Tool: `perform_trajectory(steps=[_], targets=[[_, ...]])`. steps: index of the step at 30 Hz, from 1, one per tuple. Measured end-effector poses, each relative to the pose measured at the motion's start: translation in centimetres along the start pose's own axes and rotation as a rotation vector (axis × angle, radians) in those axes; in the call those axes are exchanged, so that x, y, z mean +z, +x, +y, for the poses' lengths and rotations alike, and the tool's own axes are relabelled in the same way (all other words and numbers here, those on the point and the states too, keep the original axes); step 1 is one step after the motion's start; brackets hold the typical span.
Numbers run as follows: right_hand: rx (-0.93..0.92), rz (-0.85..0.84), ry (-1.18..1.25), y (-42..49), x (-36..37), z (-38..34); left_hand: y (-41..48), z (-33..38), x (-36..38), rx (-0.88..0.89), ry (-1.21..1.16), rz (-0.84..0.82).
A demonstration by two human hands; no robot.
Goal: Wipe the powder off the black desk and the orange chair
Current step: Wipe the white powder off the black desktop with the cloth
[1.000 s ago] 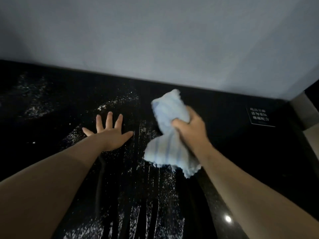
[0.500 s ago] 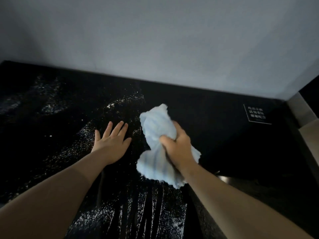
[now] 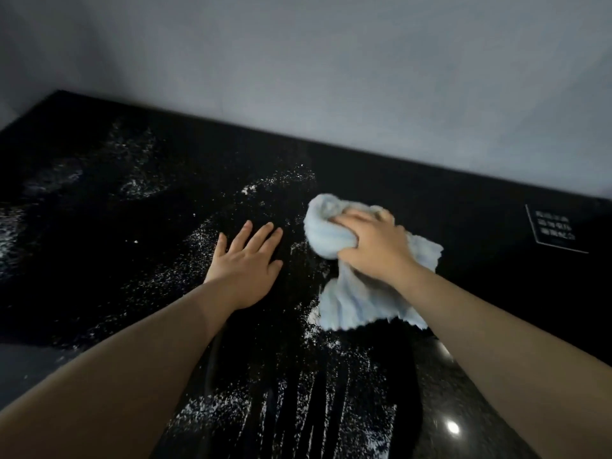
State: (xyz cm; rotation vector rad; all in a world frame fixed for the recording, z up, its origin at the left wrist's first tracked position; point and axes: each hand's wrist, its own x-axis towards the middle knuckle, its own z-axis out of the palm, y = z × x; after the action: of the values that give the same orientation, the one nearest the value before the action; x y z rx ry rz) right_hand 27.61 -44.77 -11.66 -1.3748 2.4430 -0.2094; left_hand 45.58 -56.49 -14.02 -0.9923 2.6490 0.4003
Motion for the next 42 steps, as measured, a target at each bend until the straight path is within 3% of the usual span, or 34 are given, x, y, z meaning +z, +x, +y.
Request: perform_trajectory(steps=[2,4,6,9,12,14,16,19,22,25,28,30,32,34,36,38,40,42], targets=[[-0.078,-0.005,0.212,-0.9,-0.2,0.1,0.0,0.1,-0.1,-0.002,0.007,-0.001],[-0.016,0.168,0.427,0.1,-1.5,0.7,-0.1,0.1,0.0,-0.001,0.012,0.002],[0.108,0.279,0.362,2.6,-2.4,1.5,-0.1,0.1,0.0,0.002,0.010,0.002],[0.156,0.132,0.048,4.7,-1.9,1.0,0.1,-0.2,0.3,-0.004,0.012,-0.015],[-0.008,0.055,-0.037,2.7,0.3,-0.6,0.3,-0.4,0.3,-0.011,0.017,-0.028],[-0.186,0.010,0.049,0.3,1.2,-1.2,0.3,-0.3,0.3,-0.014,0.010,-0.033],[-0.249,0.006,0.257,-0.6,0.8,-0.8,0.2,-0.2,0.3,-0.017,0.006,-0.024],[-0.049,0.245,0.319,2.2,-1.4,1.4,0.1,-0.1,0.4,-0.009,0.019,-0.006],[0.117,0.196,0.055,4.6,-2.4,2.6,0.0,-0.2,0.4,-0.007,0.019,-0.004],[0.085,0.133,-0.052,3.1,-0.9,1.3,0.0,-0.3,0.6,-0.016,0.021,0.005],[-0.153,-0.019,0.102,-0.7,-0.2,-0.2,-0.1,-0.1,0.7,-0.021,0.022,0.014],[-0.157,-0.117,0.307,-1.1,-1.8,-0.2,0.0,-0.1,0.6,-0.018,0.020,0.015],[-0.025,0.041,0.402,0.8,-3.3,0.6,0.0,-0.1,0.5,-0.012,0.015,0.008],[0.145,0.163,0.299,2.8,-4.1,1.3,0.0,-0.1,0.4,-0.009,0.016,-0.004],[0.240,0.137,0.073,3.2,-3.1,1.0,0.2,-0.1,0.1,-0.009,0.015,-0.022],[0.126,0.056,-0.060,2.4,-1.5,-0.3,0.5,-0.3,-0.2,-0.012,0.020,-0.036],[-0.021,-0.084,0.108,1.6,-0.8,-1.5,0.8,-0.4,-0.5,-0.014,0.035,-0.056],[0.008,-0.117,0.558,1.8,-2.1,-2.0,0.9,-0.3,-0.7,-0.001,0.062,-0.076]])
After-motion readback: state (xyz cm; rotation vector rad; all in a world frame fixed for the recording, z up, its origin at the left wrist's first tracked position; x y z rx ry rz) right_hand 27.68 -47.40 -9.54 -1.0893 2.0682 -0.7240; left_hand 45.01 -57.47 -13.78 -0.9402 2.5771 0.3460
